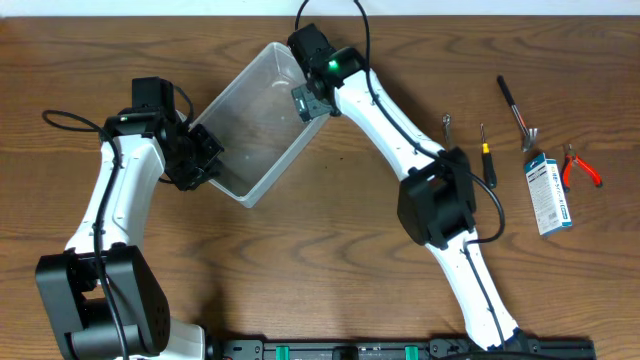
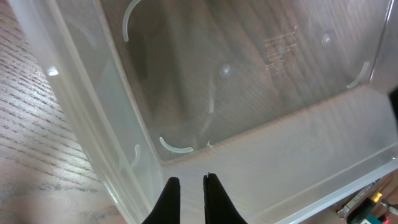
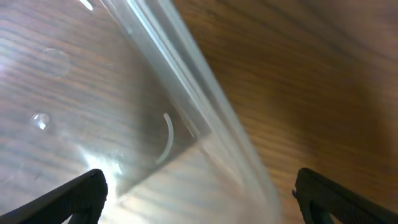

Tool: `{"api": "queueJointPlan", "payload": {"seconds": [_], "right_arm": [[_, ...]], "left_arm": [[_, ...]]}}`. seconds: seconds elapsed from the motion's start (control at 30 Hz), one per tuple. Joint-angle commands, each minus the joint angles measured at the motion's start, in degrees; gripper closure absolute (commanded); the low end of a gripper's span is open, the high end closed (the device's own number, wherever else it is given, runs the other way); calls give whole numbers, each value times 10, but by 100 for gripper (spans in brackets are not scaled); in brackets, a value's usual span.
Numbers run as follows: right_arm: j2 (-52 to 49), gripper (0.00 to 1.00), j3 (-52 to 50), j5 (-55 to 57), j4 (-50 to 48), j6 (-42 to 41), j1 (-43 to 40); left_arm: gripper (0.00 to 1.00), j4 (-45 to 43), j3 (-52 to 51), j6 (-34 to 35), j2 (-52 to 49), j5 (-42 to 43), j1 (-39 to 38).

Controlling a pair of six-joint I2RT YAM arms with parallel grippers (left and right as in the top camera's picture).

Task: Pack container
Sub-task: 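Grip the container's left rim with left gripper, right rim with right, then rotate the container with both grippers to square it with the table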

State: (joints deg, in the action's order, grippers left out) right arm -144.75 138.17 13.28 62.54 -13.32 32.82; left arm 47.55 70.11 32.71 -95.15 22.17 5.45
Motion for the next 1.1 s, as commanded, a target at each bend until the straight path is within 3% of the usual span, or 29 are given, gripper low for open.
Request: {"api": "queueJointPlan", "payload": {"seconds": [0.0, 0.33, 0.47, 0.7, 1.07], "right_arm": [[72, 1, 9, 19, 21, -26, 3], [117, 1, 9, 30, 90, -72, 3], [112, 1, 9, 1, 61, -14, 3], [112, 1, 9, 2, -16, -13, -6], [90, 1, 8, 0, 15, -14, -19]], "left_arm": [[94, 2, 1, -12, -3, 3, -1], [94, 4, 1, -12, -3, 4, -1], [94, 3, 1, -12, -3, 3, -1], [94, 4, 1, -16, -3, 23, -1], [94, 68, 1, -59, -3, 40, -14]]}}
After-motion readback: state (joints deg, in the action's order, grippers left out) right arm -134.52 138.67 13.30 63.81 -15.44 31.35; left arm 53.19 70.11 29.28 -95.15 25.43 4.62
